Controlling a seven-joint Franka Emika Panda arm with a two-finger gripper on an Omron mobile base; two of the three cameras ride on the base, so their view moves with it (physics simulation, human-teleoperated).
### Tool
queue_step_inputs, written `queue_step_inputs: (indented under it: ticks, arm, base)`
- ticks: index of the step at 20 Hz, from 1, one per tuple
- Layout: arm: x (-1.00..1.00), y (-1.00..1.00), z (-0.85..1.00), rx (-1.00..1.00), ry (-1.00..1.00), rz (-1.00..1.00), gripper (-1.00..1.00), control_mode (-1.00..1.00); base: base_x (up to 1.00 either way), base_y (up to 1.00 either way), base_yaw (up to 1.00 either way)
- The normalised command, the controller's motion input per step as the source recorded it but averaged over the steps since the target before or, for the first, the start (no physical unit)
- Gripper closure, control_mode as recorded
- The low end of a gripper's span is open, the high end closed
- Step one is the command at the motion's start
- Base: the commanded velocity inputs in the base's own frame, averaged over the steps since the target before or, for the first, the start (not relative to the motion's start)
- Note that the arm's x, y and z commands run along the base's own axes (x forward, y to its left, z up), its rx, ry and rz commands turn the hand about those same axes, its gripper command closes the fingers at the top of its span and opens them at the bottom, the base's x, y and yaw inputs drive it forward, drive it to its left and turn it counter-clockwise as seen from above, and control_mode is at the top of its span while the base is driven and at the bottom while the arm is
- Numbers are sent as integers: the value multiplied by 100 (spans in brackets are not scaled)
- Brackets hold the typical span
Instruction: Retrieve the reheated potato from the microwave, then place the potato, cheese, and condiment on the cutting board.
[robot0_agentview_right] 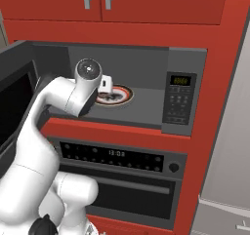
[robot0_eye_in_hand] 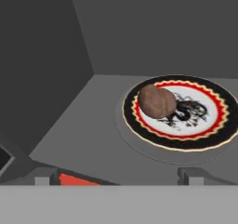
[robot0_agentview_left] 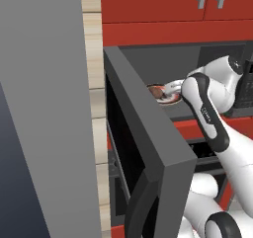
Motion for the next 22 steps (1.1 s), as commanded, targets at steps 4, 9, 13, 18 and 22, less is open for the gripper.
queue_step_inputs:
  ticks: [4,9,13,18,22]
  arm:
    - [42,2,-18,-2,2,4,-100,-100]
    - [43,0,-16,-2,1,1,-100,-100]
    - [40,3,-15,-1,0,0,-100,-100]
    - [32,5,-23,-2,0,1,-100,-100]
    - [41,1,-13,0,0,0,-100,-100]
  base:
    - [0,0,0]
    - [0,0,0]
    - [0,0,0]
    - [0,0,0]
    - [0,0,0]
